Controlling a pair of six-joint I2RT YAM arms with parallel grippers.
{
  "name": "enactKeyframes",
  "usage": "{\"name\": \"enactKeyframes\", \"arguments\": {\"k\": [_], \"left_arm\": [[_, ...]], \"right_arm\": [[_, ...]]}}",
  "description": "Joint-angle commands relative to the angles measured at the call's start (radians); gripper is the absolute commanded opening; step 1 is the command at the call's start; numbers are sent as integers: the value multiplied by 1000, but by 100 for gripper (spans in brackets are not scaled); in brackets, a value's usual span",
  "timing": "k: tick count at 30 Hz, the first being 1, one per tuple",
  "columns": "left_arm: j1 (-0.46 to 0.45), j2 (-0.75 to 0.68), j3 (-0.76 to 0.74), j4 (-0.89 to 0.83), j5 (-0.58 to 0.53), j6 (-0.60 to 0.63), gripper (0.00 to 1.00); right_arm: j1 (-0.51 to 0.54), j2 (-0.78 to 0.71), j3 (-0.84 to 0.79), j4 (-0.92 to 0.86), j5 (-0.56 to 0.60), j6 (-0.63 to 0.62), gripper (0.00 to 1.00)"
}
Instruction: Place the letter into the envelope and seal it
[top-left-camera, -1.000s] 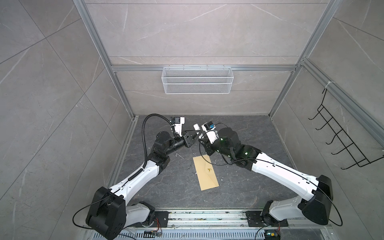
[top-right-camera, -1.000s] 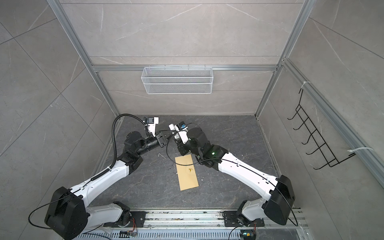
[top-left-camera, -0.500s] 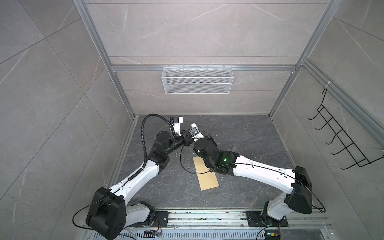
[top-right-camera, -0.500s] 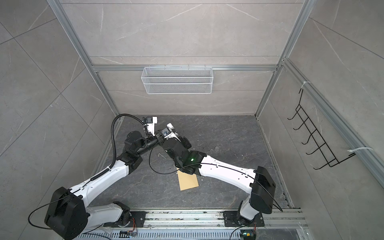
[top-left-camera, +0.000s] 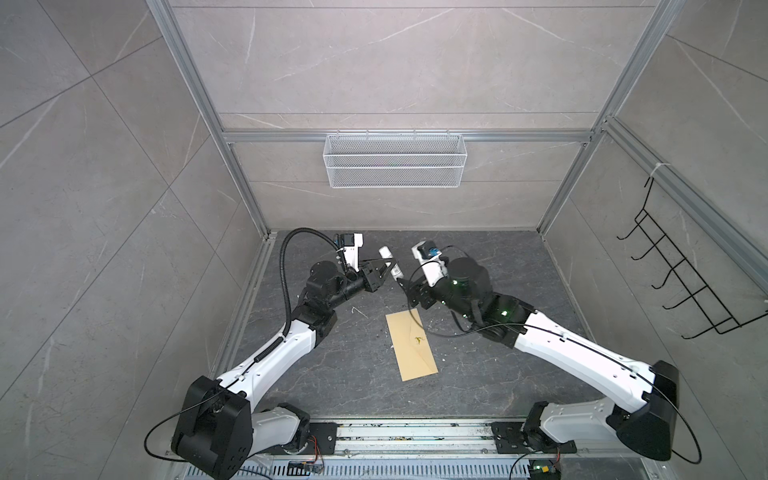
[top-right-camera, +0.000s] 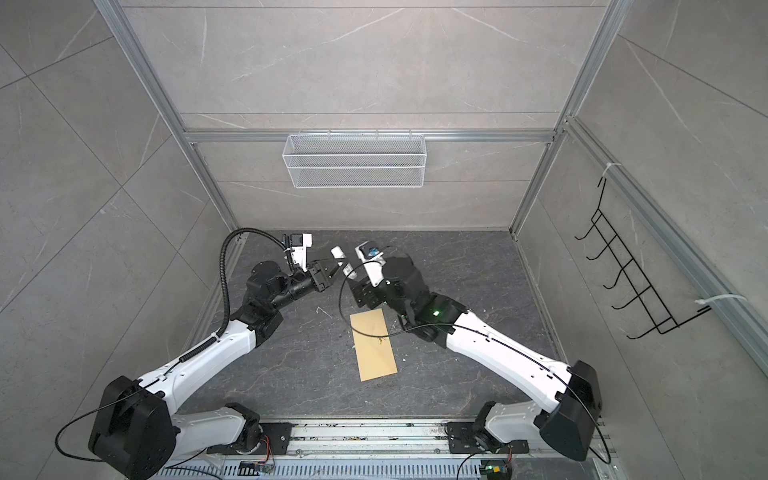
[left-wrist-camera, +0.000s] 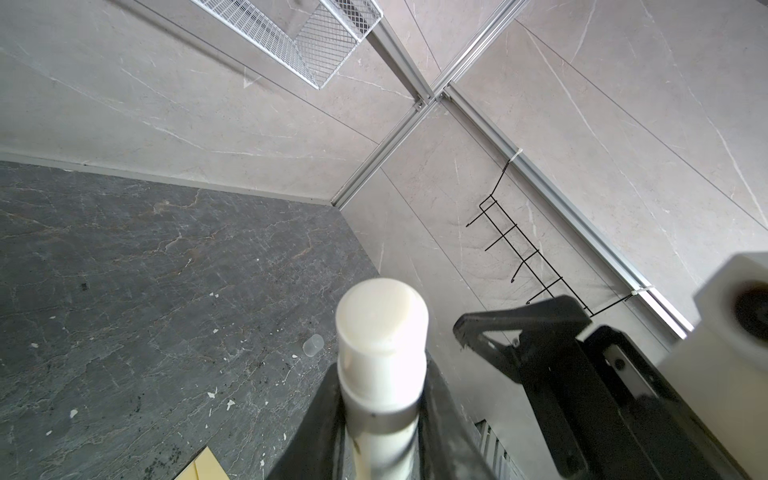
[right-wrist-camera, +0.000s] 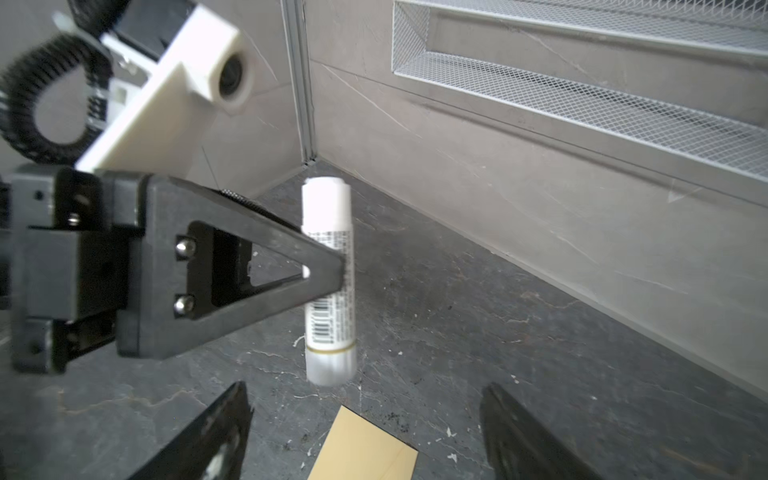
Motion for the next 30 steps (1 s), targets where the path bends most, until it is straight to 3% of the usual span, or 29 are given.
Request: {"name": "enactKeyframes", "arguments": {"k": [1, 5, 10, 22, 30], "left_arm": [[20, -22, 26, 108, 67, -24, 0], [28, -13, 23, 178, 120, -57, 0], [28, 3, 19, 254, 157, -105, 0], [28, 34, 16, 317, 176, -159, 0], [27, 40, 15, 322, 176, -166, 0]], "right_arm": [[-80, -33, -65, 64, -394, 131, 90], [-198, -15, -153, 261, -643, 320, 86], [-245, 60, -187, 485, -800, 491, 81], [-247, 148, -143, 587, -849, 556, 64], [-247, 169, -130, 630, -853, 587, 48]]}}
